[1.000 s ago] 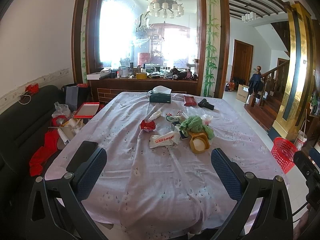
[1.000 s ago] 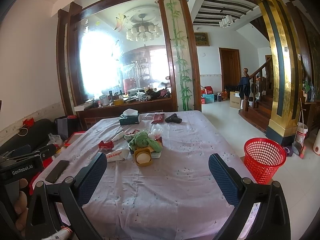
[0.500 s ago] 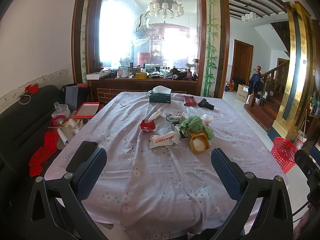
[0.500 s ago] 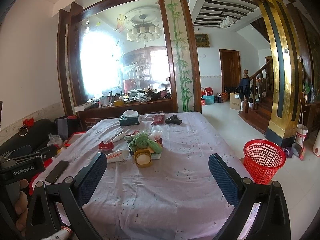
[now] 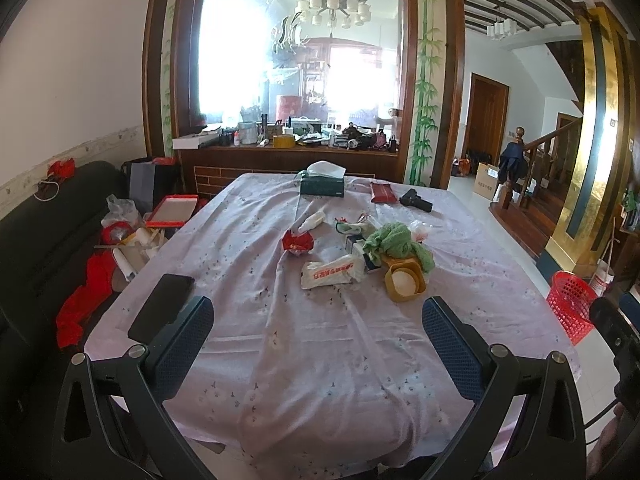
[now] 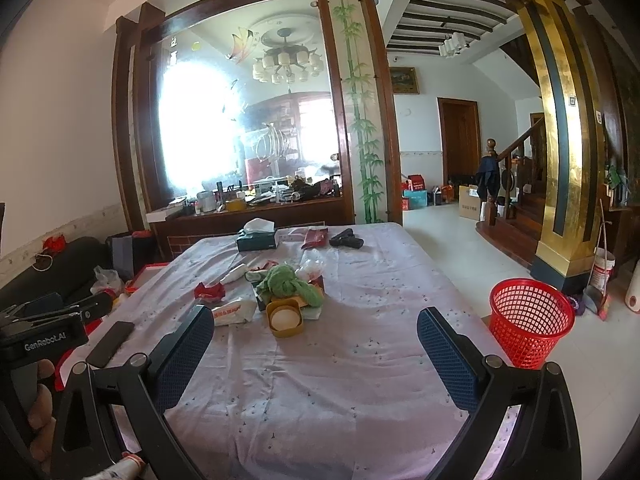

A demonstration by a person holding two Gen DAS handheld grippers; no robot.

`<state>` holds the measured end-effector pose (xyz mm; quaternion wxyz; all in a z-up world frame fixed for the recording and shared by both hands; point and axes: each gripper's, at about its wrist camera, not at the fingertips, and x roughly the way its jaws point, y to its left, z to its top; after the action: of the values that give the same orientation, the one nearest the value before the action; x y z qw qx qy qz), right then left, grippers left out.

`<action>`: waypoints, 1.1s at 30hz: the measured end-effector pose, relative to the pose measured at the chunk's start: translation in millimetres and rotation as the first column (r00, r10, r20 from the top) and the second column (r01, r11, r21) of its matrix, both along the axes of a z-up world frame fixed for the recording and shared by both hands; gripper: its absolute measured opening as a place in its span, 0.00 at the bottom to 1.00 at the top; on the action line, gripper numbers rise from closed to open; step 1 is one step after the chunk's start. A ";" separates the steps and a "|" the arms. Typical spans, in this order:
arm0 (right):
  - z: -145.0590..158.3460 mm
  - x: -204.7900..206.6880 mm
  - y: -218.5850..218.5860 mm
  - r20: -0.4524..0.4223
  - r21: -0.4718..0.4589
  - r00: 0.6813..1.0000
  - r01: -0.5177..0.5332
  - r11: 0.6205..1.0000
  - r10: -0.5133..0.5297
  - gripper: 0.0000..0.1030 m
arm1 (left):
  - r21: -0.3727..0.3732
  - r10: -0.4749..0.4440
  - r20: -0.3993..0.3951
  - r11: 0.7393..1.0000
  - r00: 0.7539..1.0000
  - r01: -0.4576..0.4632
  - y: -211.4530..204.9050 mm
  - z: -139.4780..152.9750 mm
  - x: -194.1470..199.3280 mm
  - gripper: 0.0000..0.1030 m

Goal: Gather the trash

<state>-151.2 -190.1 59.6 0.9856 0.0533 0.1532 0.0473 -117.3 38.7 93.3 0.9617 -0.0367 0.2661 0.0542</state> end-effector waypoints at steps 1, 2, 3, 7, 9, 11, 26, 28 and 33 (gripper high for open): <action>-1.3 3.2 1.6 -0.007 0.001 1.000 -0.006 1.000 0.006 1.00 | -0.001 0.008 -0.003 1.000 1.000 -0.008 3.6 -2.0 1.9 1.00; -2.3 5.5 2.7 -0.013 0.000 1.000 -0.010 1.000 0.010 1.00 | -0.002 0.017 -0.014 1.000 1.000 -0.017 7.0 -4.2 5.2 1.00; -3.5 8.2 3.7 -0.025 0.003 1.000 -0.015 1.000 0.015 1.00 | -0.006 0.018 -0.021 1.000 1.000 -0.018 10.2 -6.2 7.6 1.00; -8.5 20.0 8.1 -0.061 -0.007 0.998 -0.036 0.999 0.035 1.00 | -0.022 0.008 -0.049 1.000 0.999 -0.009 19.8 -16.1 21.6 1.00; -11.6 27.6 11.8 -0.066 0.002 0.997 -0.047 0.999 0.047 1.00 | -0.017 0.002 -0.054 1.000 0.999 -0.003 21.5 -20.0 26.3 1.00; -20.1 38.0 15.6 -0.100 -0.046 0.994 -0.059 0.997 0.055 1.00 | -0.023 -0.009 -0.070 1.000 0.998 0.007 24.9 -25.8 36.1 1.00; -62.8 126.4 39.7 -0.240 0.003 0.963 -0.129 0.992 0.126 0.96 | 0.016 0.004 -0.124 1.000 0.992 -0.002 34.2 -52.9 97.5 1.00; -66.1 136.4 41.8 -0.248 0.007 0.959 -0.138 0.990 0.135 0.96 | 0.024 0.009 -0.123 1.000 0.992 -0.006 35.1 -53.5 103.9 1.00; -74.3 162.2 48.9 -0.281 0.007 0.948 -0.155 0.988 0.151 0.94 | 0.038 0.007 -0.135 0.999 0.991 -0.002 38.0 -57.3 124.1 1.00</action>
<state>11.0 -141.2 -14.7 0.9477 0.0401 0.2954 0.1144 6.8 76.7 36.0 0.9420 -0.0154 0.3293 0.0635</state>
